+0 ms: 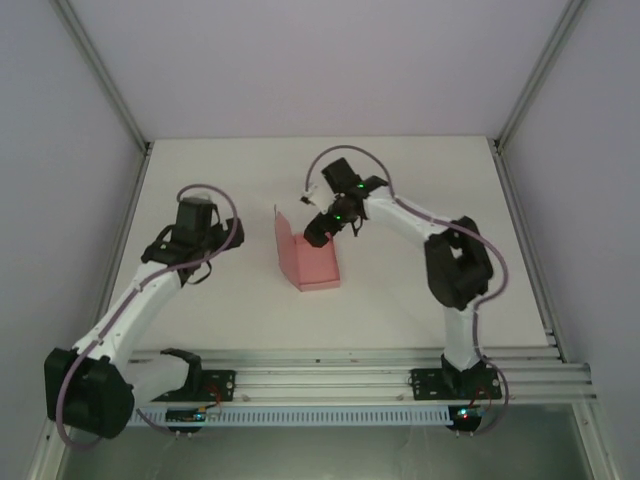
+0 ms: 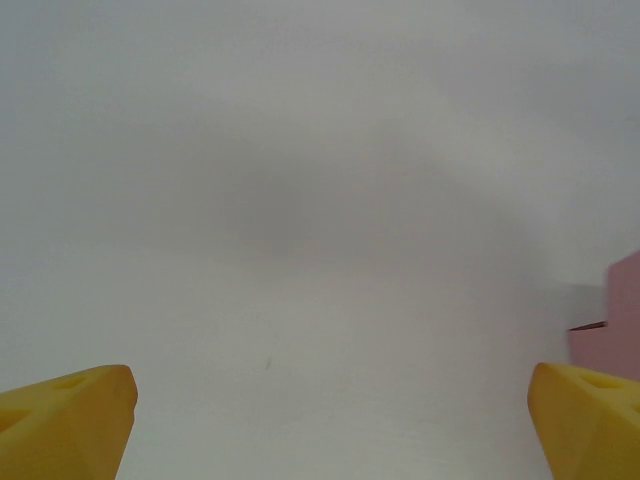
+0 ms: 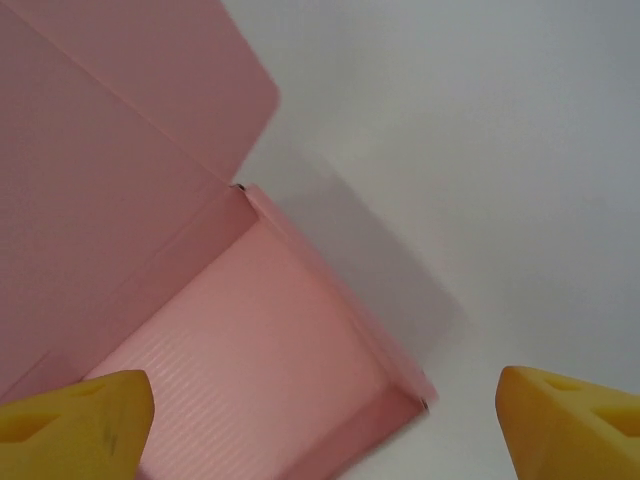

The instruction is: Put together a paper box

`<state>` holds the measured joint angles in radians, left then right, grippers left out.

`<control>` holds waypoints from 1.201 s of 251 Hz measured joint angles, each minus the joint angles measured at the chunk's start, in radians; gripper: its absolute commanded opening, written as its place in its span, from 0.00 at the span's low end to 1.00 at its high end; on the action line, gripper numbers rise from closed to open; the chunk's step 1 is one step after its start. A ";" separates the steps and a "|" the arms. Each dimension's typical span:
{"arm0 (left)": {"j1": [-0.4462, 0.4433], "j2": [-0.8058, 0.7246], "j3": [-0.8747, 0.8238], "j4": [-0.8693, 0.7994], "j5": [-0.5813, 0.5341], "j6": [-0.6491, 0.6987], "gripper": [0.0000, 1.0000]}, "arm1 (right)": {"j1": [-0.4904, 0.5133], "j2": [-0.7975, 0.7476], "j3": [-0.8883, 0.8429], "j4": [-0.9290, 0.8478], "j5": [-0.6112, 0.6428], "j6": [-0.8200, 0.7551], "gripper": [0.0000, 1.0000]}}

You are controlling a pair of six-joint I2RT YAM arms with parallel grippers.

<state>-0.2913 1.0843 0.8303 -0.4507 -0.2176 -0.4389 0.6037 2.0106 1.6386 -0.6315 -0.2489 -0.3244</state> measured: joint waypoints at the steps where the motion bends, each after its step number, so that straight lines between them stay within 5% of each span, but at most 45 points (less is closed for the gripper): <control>1: 0.001 -0.002 -0.002 0.000 0.000 -0.001 1.00 | 0.001 0.005 0.005 -0.003 -0.001 -0.003 0.87; 112: 0.010 -0.114 -0.087 0.000 0.016 -0.042 1.00 | 0.017 0.245 0.251 -0.159 0.005 -0.110 0.52; 143: 0.010 -0.116 -0.087 0.000 0.020 -0.044 1.00 | 0.017 0.246 0.249 -0.153 0.023 -0.076 0.23; 171: 0.010 -0.131 -0.087 -0.001 0.021 -0.045 1.00 | 0.011 0.224 0.200 -0.109 0.043 -0.029 0.13; 227: 0.010 -0.157 -0.087 -0.002 0.019 -0.054 1.00 | 0.004 0.066 -0.057 0.018 0.197 0.200 0.04; 301: 0.010 -0.160 -0.087 -0.001 0.035 -0.067 1.00 | 0.090 -0.153 -0.343 -0.041 0.509 0.850 0.05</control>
<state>-0.2813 0.9245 0.7429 -0.4519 -0.1822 -0.5060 0.6941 1.8572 1.2953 -0.6727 0.2604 0.5251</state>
